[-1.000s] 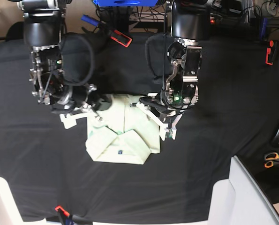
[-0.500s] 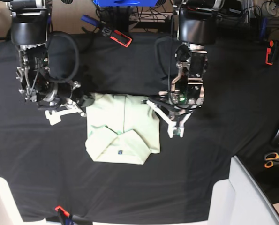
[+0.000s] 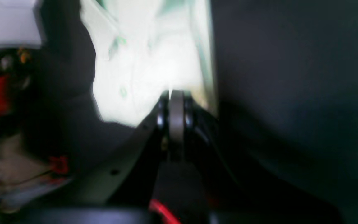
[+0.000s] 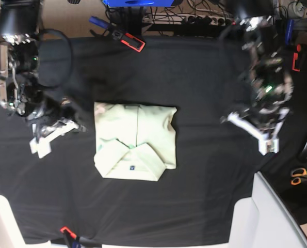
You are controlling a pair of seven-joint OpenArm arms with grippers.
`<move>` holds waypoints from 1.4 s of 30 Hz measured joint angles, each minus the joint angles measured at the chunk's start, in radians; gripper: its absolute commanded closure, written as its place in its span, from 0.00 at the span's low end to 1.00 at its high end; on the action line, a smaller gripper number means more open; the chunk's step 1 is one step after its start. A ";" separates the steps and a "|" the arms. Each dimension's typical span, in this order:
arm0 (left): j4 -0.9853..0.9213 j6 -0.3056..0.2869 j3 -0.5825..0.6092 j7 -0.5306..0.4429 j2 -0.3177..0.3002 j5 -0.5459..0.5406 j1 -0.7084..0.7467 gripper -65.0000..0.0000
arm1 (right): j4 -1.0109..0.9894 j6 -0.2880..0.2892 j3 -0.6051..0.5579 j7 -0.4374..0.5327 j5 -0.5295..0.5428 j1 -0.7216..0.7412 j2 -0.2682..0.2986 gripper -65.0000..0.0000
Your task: Fold the T-shirt properly
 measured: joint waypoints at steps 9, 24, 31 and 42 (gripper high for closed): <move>0.133 -0.245 -0.049 -0.393 0.023 0.012 0.341 1.00 | 0.270 0.006 -0.108 0.380 -0.317 -0.315 0.094 1.00; -0.022 -0.251 0.013 -0.621 0.041 0.303 0.787 1.00 | 0.284 0.054 -0.017 0.533 -0.354 -0.850 0.047 1.00; -0.470 -0.252 0.005 -0.624 0.077 0.389 0.632 1.00 | -0.080 0.071 -0.024 0.365 -0.351 -0.722 -0.024 1.00; -1.484 -0.240 0.010 -0.649 0.064 0.389 0.121 1.00 | -1.362 0.072 -0.595 0.760 -0.351 -0.134 -0.036 1.00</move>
